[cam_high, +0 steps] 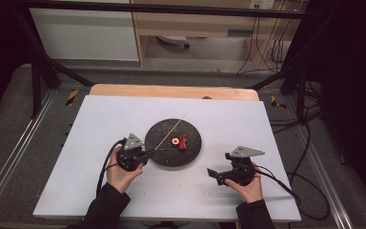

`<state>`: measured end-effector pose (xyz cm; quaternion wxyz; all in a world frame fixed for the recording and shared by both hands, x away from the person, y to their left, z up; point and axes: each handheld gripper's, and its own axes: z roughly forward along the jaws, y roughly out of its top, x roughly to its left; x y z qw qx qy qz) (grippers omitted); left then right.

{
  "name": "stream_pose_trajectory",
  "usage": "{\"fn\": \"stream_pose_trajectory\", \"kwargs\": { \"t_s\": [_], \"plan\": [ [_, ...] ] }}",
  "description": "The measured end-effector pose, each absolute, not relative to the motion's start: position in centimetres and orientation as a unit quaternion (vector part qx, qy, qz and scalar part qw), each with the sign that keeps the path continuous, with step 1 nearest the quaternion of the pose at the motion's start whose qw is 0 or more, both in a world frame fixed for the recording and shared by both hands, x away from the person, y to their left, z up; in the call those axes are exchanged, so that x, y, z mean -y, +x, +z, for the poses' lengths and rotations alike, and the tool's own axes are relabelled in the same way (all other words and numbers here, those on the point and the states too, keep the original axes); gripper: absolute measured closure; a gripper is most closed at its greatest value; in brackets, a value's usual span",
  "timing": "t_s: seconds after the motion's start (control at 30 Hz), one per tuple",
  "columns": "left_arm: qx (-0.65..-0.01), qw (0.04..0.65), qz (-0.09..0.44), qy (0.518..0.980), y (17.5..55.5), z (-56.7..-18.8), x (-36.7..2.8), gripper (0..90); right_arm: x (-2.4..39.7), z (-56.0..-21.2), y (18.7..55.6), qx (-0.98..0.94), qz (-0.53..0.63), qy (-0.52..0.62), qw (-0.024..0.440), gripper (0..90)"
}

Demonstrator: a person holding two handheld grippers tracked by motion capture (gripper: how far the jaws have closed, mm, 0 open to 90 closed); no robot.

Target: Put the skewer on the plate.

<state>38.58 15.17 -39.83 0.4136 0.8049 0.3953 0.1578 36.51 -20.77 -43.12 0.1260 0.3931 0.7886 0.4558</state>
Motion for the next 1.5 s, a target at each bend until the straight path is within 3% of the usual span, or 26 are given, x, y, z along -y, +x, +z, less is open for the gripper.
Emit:
{"fn": "stream_pose_trajectory", "kwargs": {
  "t_s": [0.63,1.23,1.4,1.5],
  "plan": [
    [-0.431,0.355,0.163,0.813,42.5,-42.2,-12.7,88.3,21.6,-43.8,35.6,-0.793,0.45,0.393,0.121,1.4],
    [-0.43,0.332,0.162,0.824,43.0,-43.2,-12.1,87.4,21.6,-43.9,35.7,-0.793,0.451,0.393,0.116,1.8],
    [-0.417,0.342,0.151,0.829,42.5,-43.0,-12.5,80.0,21.6,-43.9,35.6,-0.793,0.451,0.393,0.117,1.5],
    [-0.398,0.353,0.154,0.833,42.0,-42.7,-13.1,68.1,21.6,-43.9,35.6,-0.793,0.45,0.394,0.117,1.4]
  ]
}}
